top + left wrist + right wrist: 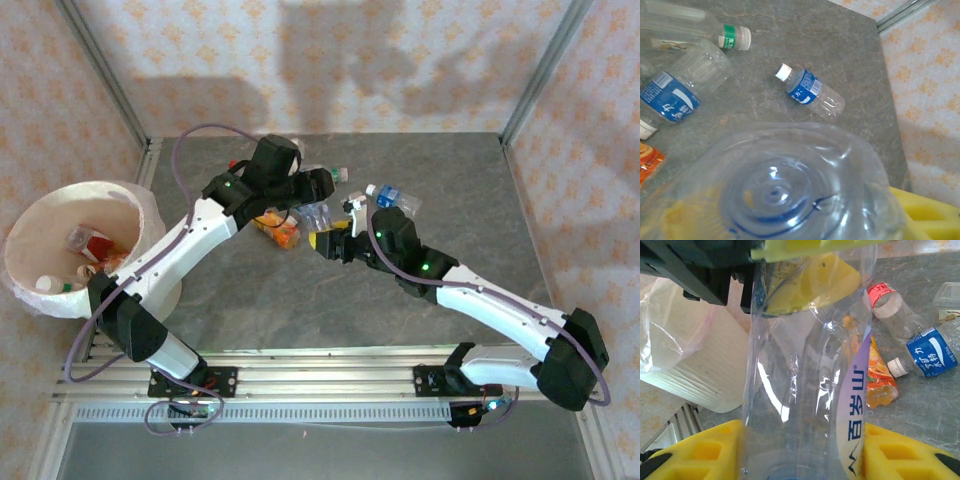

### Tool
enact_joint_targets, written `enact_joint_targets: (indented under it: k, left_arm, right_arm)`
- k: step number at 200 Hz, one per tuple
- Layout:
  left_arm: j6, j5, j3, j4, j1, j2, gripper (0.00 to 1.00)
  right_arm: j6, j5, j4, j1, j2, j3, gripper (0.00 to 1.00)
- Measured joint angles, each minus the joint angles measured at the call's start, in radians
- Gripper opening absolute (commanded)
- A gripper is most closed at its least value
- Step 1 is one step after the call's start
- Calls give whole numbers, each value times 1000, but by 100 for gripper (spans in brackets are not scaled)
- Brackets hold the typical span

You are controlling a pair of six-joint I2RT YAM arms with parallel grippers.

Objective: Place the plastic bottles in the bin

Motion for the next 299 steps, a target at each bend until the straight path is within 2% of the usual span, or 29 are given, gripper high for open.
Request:
enact_joint_targets:
  k: [28,48,72,90,120,155,178,196,221,243,259,299]
  left_arm:
    - [2,-24,-3,0,-1,-20,55]
    - [20,-52,-3,-1,-1,-57,55]
    - [49,-126,4,-17,-1,-112,54]
    - [92,-246,52,-81,1,-150,54]
    - [208,-531,131,-182,13,-269,54]
    - [366,-929,163,-207,26,-464,55]
    - [447,-1121,163,-216,111,-555,55]
    - [476,-1198,155,-235,198,-597,56]
    - [494,-1231,111,-258,319,-618,56]
    - [495,-1200,77,-288,448,-595,57]
    - [472,-1117,72,-322,569,-566,61]
    - [401,-792,64,-421,842,-475,59]
  right_arm:
    - [-1,3,12,0,0,0,66]
    - [-6,3,19,2,-1,2,82]
    - [-32,15,23,5,-15,2,93]
    - [-50,47,17,9,-46,2,100]
    - [-84,128,14,4,-104,-13,99]
    - [-108,204,0,4,-119,-32,99]
    - [-121,229,-5,4,-117,-37,99]
    - [-126,238,-4,4,-108,-37,99]
    - [-132,236,-5,4,-77,-36,99]
    - [-132,228,-6,4,-50,-34,99]
    - [-132,221,-12,4,-41,-27,99]
    - [-131,221,-13,4,-41,-24,99]
